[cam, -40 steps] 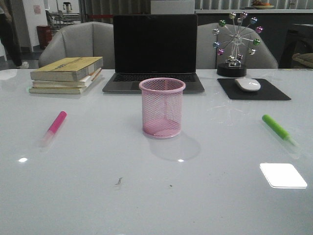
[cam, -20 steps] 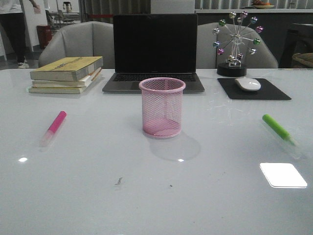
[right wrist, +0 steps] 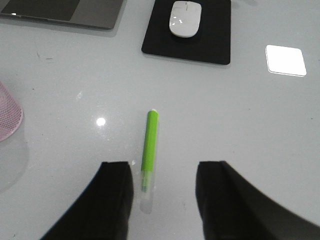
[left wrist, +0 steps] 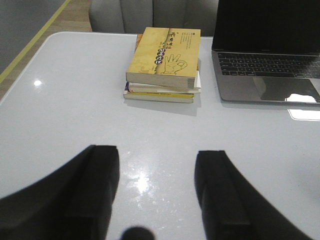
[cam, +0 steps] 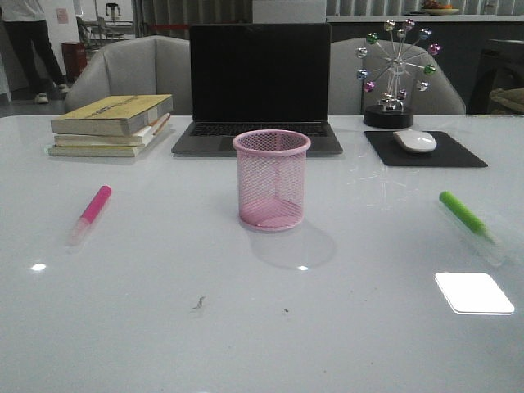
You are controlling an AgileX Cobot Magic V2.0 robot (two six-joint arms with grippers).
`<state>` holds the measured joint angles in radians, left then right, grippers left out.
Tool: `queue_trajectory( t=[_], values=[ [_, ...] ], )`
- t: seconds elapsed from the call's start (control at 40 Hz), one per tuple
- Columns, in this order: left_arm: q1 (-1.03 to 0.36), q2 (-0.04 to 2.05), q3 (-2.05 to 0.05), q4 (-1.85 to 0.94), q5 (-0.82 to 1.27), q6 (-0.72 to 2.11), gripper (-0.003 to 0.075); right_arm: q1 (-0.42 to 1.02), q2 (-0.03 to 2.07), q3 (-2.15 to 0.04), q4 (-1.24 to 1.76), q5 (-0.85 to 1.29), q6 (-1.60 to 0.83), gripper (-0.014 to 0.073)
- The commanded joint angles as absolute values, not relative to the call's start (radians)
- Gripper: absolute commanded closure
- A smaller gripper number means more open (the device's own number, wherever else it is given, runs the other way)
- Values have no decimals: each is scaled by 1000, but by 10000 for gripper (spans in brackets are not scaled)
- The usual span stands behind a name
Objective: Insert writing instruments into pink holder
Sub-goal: 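Lower the right gripper over the green marker and close on it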
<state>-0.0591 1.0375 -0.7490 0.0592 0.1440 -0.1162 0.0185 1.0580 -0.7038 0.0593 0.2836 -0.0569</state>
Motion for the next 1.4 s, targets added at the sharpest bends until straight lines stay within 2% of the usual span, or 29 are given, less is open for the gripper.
queue_trajectory(
  t=[0.0, 0.275, 0.45, 0.749, 0.949, 1.149, 1.374],
  values=[
    [-65, 1024, -787, 52, 65, -121, 273, 15, 1047, -741, 55, 208, -63, 144],
    [-65, 1024, -787, 52, 64, -121, 273, 15, 1048, -741, 57, 199, -63, 146],
    [-65, 1024, -787, 52, 64, -121, 273, 15, 1085, -803, 57, 284, -63, 146],
    [-65, 1024, -787, 52, 64, -121, 273, 15, 1277, -1036, 58, 285, -63, 146],
    [-65, 1024, -787, 52, 64, -121, 273, 15, 1446, -1198, 58, 417, -64, 169],
    [-65, 1024, -787, 52, 64, -121, 273, 15, 1632, -1295, 62, 457, -64, 169],
    [-65, 1024, -787, 52, 64, -121, 273, 15, 1836, -1441, 64, 629, -64, 169]
  ],
)
